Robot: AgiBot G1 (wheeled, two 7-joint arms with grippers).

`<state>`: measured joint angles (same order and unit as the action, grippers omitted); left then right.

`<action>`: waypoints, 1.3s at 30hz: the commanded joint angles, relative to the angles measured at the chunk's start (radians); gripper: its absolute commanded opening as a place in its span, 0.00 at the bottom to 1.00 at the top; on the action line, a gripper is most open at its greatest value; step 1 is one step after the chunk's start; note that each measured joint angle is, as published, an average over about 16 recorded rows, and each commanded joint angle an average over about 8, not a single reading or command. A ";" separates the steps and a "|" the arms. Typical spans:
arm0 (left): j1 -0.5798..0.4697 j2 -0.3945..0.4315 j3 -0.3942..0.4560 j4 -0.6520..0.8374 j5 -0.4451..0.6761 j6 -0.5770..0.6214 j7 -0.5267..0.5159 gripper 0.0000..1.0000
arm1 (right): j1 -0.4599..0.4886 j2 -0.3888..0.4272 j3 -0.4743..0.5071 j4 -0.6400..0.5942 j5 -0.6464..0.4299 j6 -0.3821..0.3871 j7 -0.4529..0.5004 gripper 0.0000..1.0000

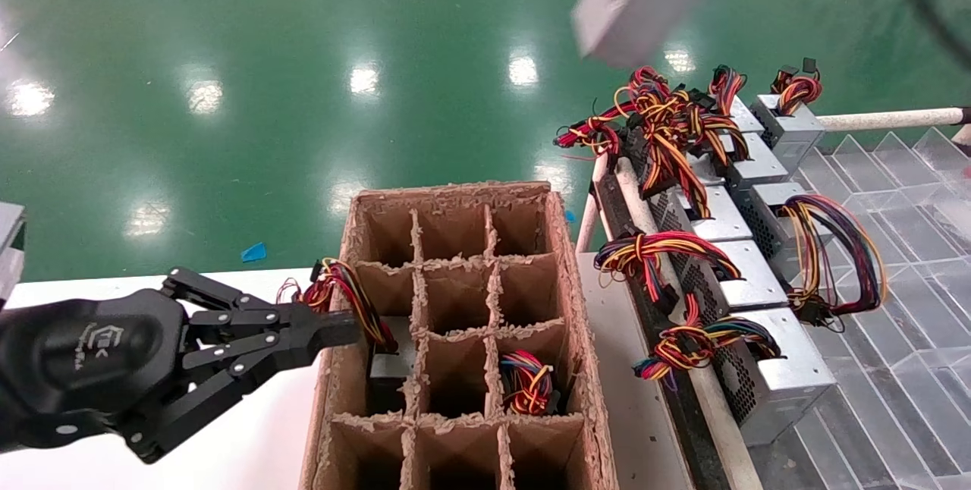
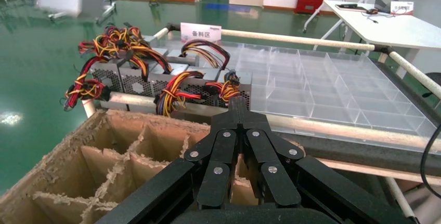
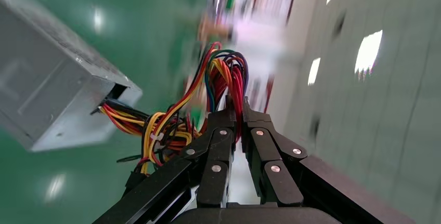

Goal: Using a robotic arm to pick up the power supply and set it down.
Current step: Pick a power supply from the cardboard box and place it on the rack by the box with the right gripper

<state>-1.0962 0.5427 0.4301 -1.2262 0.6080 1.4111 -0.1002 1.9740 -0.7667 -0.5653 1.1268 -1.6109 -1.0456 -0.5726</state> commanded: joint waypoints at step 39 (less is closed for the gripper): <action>0.000 0.000 0.000 0.000 0.000 0.000 0.000 0.00 | -0.235 0.262 -0.049 0.008 -0.170 0.035 0.348 0.00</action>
<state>-1.0962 0.5427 0.4301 -1.2262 0.6080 1.4111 -0.1002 1.7440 -0.5028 -0.6117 1.1287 -1.7790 -1.0141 -0.2294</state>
